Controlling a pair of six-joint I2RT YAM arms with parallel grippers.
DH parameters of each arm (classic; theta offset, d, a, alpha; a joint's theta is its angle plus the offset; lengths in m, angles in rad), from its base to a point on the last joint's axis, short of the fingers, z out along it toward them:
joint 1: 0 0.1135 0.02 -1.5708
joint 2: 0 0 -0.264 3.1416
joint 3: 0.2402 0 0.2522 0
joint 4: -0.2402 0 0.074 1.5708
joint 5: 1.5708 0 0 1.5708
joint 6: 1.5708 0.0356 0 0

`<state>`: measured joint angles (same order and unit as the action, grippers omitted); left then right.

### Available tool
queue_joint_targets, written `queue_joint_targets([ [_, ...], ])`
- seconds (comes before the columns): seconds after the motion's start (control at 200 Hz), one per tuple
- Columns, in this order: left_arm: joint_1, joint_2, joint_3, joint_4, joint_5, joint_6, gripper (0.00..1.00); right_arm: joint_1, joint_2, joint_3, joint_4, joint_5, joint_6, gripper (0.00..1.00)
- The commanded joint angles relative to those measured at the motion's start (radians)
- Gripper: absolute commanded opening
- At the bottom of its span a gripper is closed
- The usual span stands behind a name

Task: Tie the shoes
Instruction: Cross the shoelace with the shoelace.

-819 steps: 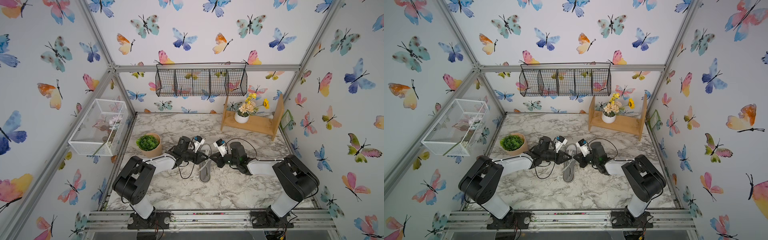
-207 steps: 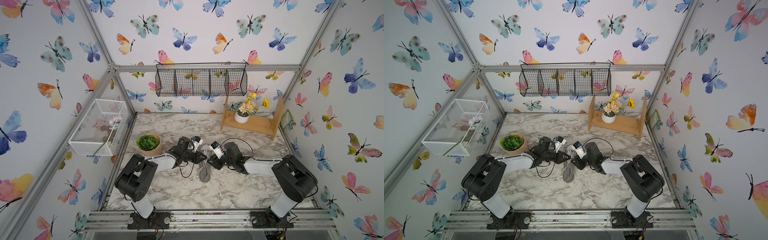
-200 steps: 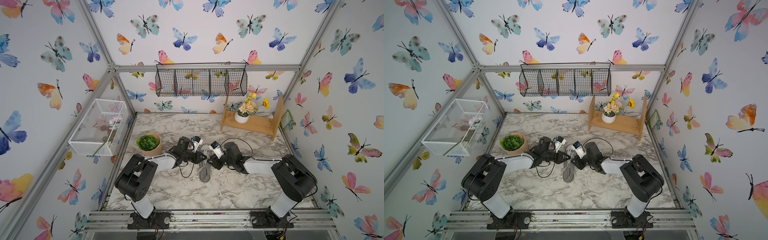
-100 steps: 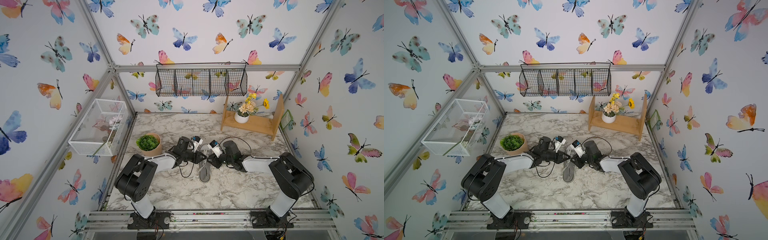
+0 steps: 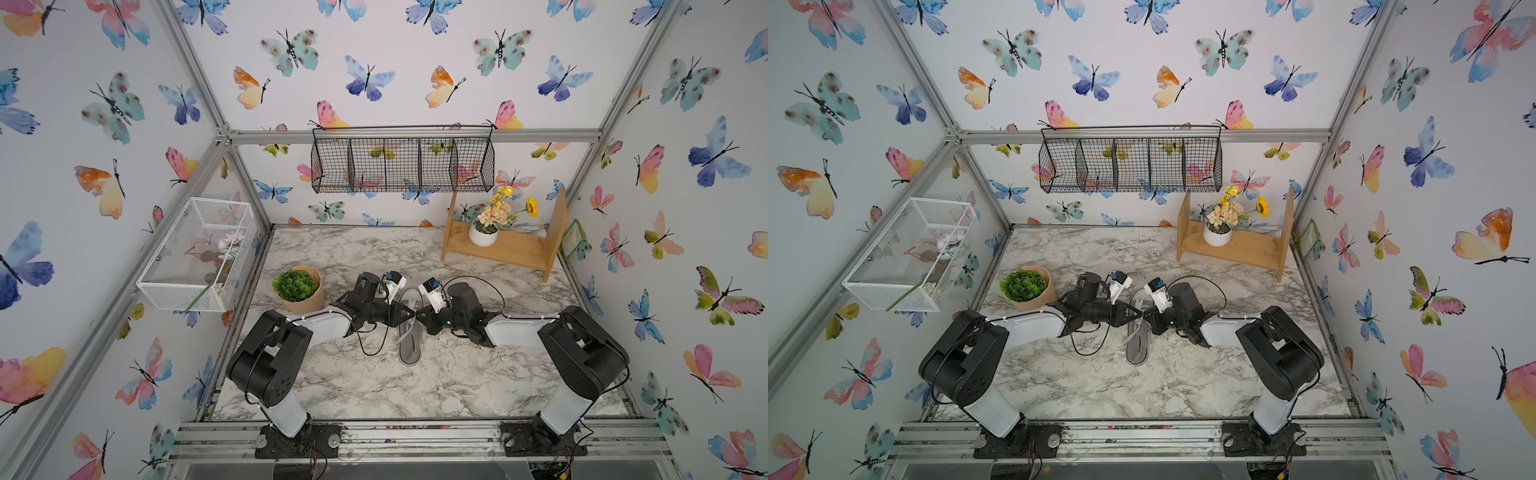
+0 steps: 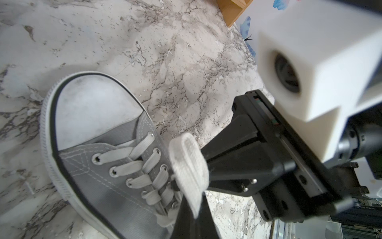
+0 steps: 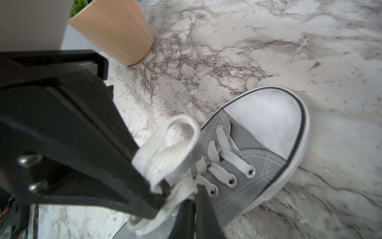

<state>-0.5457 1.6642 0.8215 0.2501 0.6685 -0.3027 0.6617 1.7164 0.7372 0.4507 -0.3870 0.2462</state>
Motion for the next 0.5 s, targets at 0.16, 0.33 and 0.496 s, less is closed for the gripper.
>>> queue_joint_targets([
  [0.16, -0.023, -0.034, -0.005, 0.044, 0.032, -0.043, 0.00, 0.012, -0.067, -0.044, -0.004, 0.252, 0.186, 0.04],
  [0.33, -0.038, -0.019, 0.005, 0.052, 0.031, -0.058, 0.00, 0.060, -0.057, -0.028, -0.056, 0.371, 0.225, 0.04],
  [0.496, -0.039, -0.014, 0.005, 0.066, 0.011, -0.079, 0.00, 0.112, -0.030, -0.011, -0.083, 0.426, 0.247, 0.06],
])
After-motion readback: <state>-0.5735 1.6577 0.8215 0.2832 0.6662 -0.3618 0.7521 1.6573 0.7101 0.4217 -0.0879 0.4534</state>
